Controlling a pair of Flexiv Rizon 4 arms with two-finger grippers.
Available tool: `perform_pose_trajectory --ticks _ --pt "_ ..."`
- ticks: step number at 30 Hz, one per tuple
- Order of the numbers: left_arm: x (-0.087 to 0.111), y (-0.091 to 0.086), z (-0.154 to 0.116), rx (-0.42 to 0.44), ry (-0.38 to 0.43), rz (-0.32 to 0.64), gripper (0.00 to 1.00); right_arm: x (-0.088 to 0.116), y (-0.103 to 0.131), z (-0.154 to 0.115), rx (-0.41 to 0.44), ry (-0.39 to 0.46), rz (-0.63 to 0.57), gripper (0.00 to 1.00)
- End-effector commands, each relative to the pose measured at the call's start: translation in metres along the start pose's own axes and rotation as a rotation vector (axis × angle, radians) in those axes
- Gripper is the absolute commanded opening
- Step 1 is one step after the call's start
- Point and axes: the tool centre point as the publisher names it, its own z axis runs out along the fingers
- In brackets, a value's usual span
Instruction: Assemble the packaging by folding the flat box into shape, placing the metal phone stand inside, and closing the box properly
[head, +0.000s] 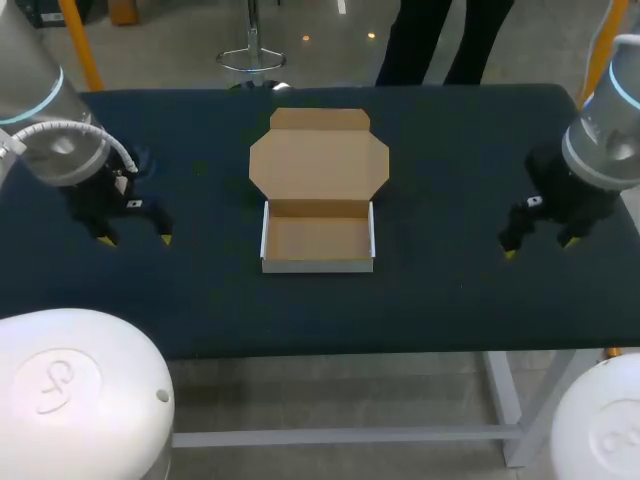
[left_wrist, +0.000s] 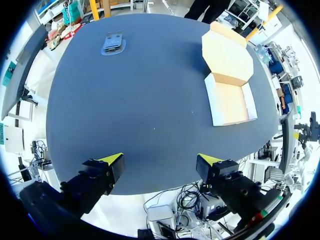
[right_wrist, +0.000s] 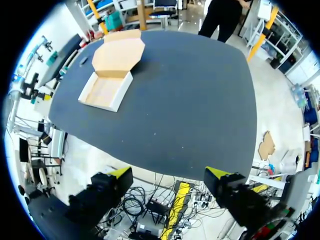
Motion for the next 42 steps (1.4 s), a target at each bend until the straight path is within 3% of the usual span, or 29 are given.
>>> perform_pose_trajectory --ticks 1,4,30,42 --pt "-0.013 -0.016 0.013 -0.038 0.018 -0.006 1.00 0.000 0.000 -0.002 0.003 -0.002 0.000 1.00" --pt "-0.021 -0.023 0.020 -0.054 0.045 -0.005 1.00 0.000 0.000 -0.002 0.003 -0.002 0.000 1.00" --pt "-0.021 -0.023 0.020 -0.054 0.045 -0.005 1.00 0.000 0.000 -0.002 0.003 -0.002 0.000 1.00" --pt "-0.049 -0.053 0.042 -0.067 -0.011 -0.011 1.00 0.000 0.000 -0.002 0.003 -0.002 0.000 1.00"
